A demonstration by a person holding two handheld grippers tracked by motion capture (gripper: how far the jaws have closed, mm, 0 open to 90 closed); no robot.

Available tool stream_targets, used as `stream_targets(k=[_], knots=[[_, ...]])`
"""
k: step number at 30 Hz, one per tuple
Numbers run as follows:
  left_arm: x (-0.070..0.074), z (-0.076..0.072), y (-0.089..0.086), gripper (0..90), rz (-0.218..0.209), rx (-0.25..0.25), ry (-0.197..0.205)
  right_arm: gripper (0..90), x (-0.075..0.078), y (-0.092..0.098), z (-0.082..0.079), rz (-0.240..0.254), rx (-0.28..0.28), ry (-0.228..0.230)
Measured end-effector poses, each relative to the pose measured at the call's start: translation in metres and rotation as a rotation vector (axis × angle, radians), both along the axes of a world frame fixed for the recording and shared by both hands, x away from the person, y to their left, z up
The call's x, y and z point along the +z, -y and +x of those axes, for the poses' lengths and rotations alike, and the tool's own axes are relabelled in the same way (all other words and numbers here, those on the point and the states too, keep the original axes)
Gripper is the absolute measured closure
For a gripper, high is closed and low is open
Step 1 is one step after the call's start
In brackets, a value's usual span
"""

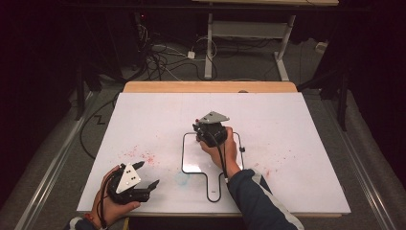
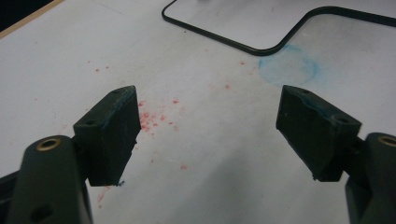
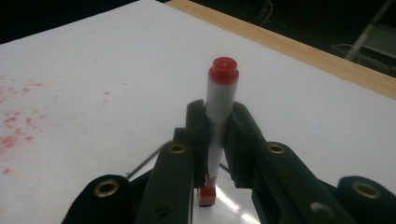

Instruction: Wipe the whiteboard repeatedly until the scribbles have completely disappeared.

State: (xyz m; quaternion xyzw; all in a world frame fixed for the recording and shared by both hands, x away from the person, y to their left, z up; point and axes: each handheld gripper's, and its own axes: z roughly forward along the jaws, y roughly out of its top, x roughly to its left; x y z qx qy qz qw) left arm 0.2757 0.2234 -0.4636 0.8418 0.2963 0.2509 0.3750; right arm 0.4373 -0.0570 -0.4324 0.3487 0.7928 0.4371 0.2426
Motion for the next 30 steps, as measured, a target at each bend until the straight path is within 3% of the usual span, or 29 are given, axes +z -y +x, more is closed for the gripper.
stream_targets(k=[6,11,13,17,20,26,30], knots=[[-0.001,0.000,0.001,20.6,0.007,0.001,-0.005,81.7,0.001,0.015,0.006,-0.033,-0.076,0.009],[-0.001,0.001,0.001,20.7,0.008,-0.002,-0.007,81.7,0.001,0.015,0.002,-0.005,-0.053,-0.007],[-0.001,0.001,0.001,20.6,0.012,-0.003,-0.008,81.7,0.001,0.015,0.000,-0.020,-0.041,0.006],[-0.002,0.001,0.001,20.9,0.012,-0.002,-0.013,81.7,0.002,0.026,-0.002,-0.047,-0.076,0.022],[-0.001,0.001,0.001,20.8,0.015,-0.004,-0.010,81.7,0.003,0.039,0.001,-0.037,-0.113,0.012],[-0.002,0.002,0.003,20.8,0.014,-0.008,-0.015,81.7,0.003,0.040,-0.003,-0.024,-0.086,0.004],[-0.002,0.001,0.003,20.7,0.016,-0.009,-0.016,81.7,0.003,0.043,-0.006,-0.059,-0.091,0.024]])
